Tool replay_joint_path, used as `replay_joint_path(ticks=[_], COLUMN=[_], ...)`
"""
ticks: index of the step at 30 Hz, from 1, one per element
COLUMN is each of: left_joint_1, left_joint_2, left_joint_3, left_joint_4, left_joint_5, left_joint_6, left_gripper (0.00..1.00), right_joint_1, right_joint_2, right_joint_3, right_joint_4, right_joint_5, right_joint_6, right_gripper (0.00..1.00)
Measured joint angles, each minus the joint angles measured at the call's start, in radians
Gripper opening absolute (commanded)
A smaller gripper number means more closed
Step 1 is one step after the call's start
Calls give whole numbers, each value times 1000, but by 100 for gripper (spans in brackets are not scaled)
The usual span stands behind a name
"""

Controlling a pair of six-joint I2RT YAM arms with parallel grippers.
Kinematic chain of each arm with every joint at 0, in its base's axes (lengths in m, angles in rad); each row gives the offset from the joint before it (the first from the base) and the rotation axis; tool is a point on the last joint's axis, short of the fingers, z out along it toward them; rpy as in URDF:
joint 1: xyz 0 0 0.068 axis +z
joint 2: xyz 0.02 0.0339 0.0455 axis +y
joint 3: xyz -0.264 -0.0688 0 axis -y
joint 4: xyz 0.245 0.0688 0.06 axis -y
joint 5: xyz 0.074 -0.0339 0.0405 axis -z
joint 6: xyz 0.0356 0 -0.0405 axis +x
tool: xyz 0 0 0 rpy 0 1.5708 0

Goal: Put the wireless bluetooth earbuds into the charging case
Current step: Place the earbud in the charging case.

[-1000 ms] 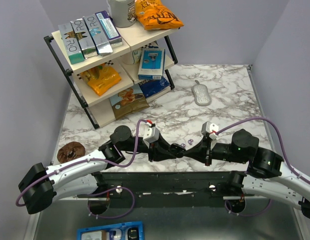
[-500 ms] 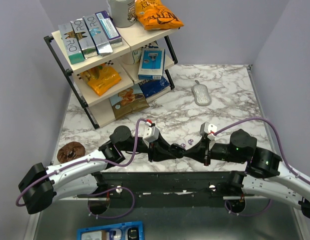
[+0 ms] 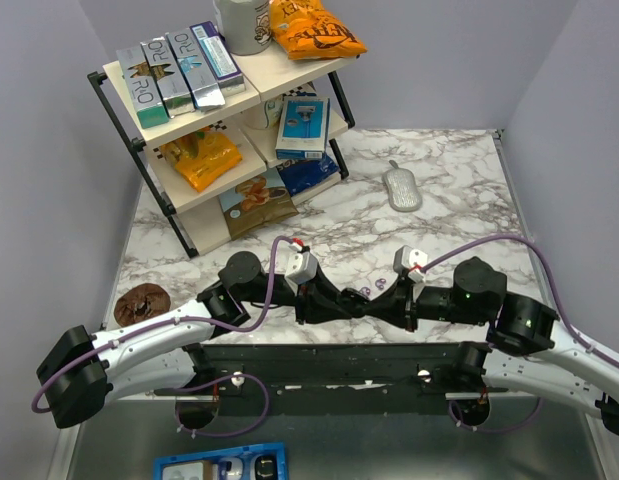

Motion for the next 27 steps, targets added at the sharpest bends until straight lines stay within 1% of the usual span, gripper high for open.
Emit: replay_joint_path(ticks=[1,4,10,15,18,23,27], left_joint_1=[0,0,1,1,1,1,1], left_joint_2=[0,0,0,2,4,10,14], left_joint_3=[0,0,0,0,0,0,0], left_joint_4=[0,3,32,51,54,57,60], left_joint_5=[0,11,10,10,10,10,10], left_joint_6=[-1,-5,-5,-5,-5,-5,-5], left_gripper=[0,0,0,0,0,0,0], right_joint_1=[0,0,0,0,0,0,0], right_joint_2=[2,1,-8,-23,-52,-87,-1], right_joint_3=[0,2,24,67,81,83,90], right_joint_4=[-1,-4,-24,-39,-43,-37,-38], right_joint_5=[1,6,6,11,50,198,299], right_joint_6=[0,3,12,16,20,53,95], right_gripper=[28,34,41,42,42,42,42])
